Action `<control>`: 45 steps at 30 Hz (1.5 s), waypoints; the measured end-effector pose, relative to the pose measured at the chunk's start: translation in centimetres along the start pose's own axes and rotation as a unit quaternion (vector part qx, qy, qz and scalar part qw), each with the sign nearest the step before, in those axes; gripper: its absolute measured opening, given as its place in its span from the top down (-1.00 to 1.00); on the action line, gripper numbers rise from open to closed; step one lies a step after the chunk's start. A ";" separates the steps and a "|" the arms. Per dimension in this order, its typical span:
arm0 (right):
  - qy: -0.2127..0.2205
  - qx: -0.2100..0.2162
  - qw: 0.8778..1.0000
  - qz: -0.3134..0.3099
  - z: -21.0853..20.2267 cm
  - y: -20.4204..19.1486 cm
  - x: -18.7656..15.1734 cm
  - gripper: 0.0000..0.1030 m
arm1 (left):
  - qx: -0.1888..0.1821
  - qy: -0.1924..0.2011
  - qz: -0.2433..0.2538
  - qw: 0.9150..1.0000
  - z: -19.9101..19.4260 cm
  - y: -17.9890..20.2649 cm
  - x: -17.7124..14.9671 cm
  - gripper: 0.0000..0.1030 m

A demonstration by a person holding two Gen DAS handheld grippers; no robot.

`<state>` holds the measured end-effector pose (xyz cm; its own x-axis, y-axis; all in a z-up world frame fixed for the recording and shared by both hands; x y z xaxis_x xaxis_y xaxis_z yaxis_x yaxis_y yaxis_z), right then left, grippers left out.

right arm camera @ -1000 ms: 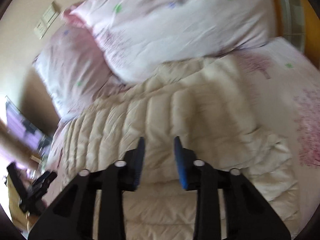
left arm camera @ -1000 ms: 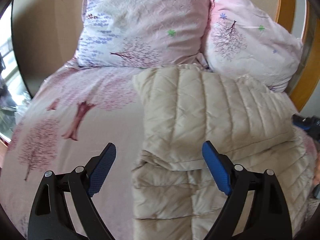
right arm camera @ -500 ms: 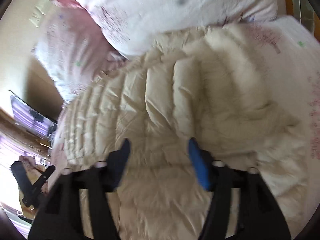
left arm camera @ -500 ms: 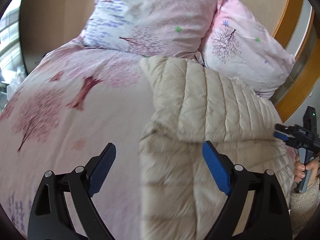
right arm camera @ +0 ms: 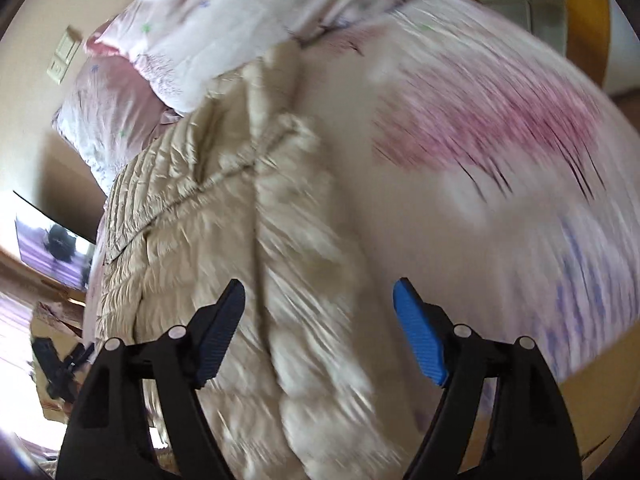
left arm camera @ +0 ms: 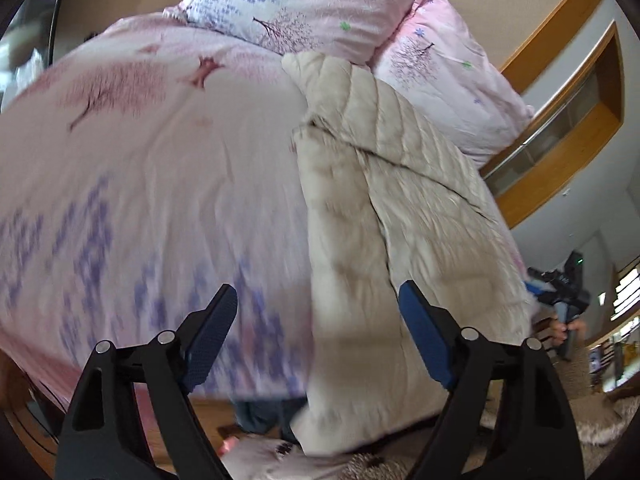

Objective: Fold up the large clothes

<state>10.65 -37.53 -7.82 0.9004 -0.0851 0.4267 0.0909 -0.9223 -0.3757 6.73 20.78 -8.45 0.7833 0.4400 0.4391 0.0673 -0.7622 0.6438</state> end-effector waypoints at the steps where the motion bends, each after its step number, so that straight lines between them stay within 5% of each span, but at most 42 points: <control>1: -0.002 0.006 1.000 0.004 -0.2 0.5 -0.8 -0.45 | -0.003 -0.001 0.000 1.000 -0.2 0.0 -0.6 -0.61; 5: -0.001 0.021 1.000 0.013 -0.7 1.4 -2.8 -0.28 | -0.014 -0.008 0.001 1.000 -0.5 -0.1 -2.7 -0.58; 9: -0.007 0.079 0.997 0.018 -0.9 1.0 -4.4 -0.15 | -0.040 -0.014 -0.004 0.999 -0.7 0.3 -4.2 -0.52; 14: -0.016 0.130 0.991 0.012 -1.1 -0.1 -6.3 -0.15 | -0.055 -0.045 -0.005 0.997 0.1 0.4 -6.8 -0.45; 21: -0.041 0.115 0.992 -0.006 -1.6 -0.9 -7.9 -0.31 | -0.075 -0.052 -0.032 0.995 1.8 -0.5 -7.0 -0.45; 28: -0.049 0.146 0.988 -0.003 -0.1 -1.4 -8.4 -0.36 | -0.088 -0.064 -0.029 0.994 2.9 0.1 -6.9 -0.45; 32: -0.055 0.162 0.985 -0.008 0.5 -1.6 -8.9 0.39 | -0.089 -0.072 -0.032 0.993 3.4 0.1 -7.3 -0.08; 34: -0.056 0.171 0.984 -0.017 0.1 -2.0 -9.2 0.62 | -0.093 -0.080 -0.034 0.992 3.2 0.0 -7.5 0.15; 38: -0.037 0.181 0.982 -0.040 -1.4 -3.3 -8.9 0.76 | -0.101 -0.083 -0.030 0.991 2.3 0.1 -7.8 0.66; 45: 0.083 0.212 0.968 -0.103 -6.6 -7.3 -6.2 0.80 | -0.145 -0.028 -0.020 0.989 -1.3 1.8 -5.9 0.81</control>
<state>1.58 -32.75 -2.28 0.7665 -0.0082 0.6422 0.4599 -0.6910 -0.5577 1.41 17.43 -9.02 0.8174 0.4336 0.3794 -0.0751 -0.5727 0.8163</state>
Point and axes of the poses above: each gripper's, at about its wrist camera, not at the fingertips, and z roughly the way its jaws point, y to its right, x to its top, the point moved 5 cm from there along z, roughly the way its jaws point, and after that the axes turned 12 degrees about -z, right-handed, at the moved point
